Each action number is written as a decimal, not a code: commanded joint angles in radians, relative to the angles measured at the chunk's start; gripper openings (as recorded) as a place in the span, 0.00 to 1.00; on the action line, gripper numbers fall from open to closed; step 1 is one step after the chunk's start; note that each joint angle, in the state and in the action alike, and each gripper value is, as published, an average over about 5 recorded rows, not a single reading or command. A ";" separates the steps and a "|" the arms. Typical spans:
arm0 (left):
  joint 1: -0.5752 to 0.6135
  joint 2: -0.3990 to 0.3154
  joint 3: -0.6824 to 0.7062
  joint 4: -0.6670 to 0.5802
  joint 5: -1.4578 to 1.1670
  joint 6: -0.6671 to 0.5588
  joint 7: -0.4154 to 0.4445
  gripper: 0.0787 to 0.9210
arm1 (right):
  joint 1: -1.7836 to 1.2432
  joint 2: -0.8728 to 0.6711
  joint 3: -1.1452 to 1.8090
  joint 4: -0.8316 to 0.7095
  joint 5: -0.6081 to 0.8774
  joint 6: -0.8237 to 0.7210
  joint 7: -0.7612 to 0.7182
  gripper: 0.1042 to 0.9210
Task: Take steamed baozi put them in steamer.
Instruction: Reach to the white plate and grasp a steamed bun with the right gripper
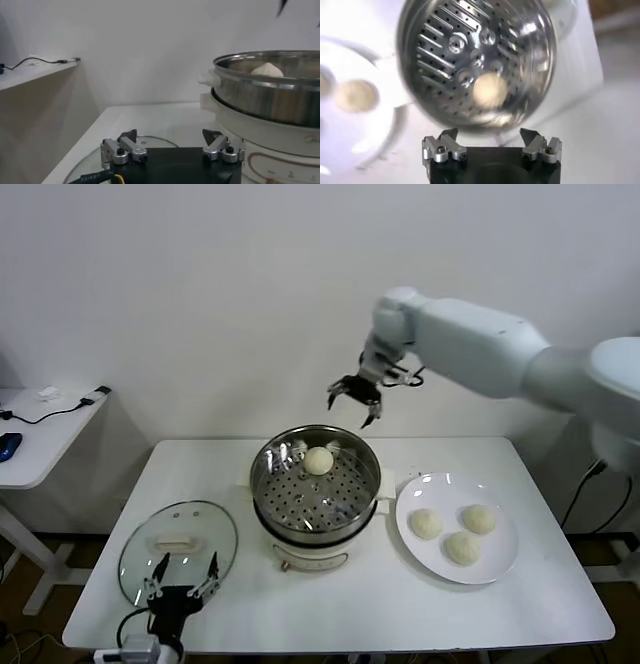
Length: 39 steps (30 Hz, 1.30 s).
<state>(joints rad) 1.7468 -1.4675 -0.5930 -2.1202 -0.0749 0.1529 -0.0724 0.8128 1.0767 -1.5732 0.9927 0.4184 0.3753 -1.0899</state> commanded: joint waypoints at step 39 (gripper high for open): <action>0.003 -0.012 -0.017 0.040 0.003 -0.007 -0.004 0.88 | -0.532 -0.214 0.122 0.108 0.103 -0.679 0.275 0.88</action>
<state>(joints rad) 1.7513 -1.4800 -0.6094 -2.0842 -0.0709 0.1462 -0.0765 0.3577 0.8411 -1.5025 1.1444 0.5399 -0.2810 -0.8406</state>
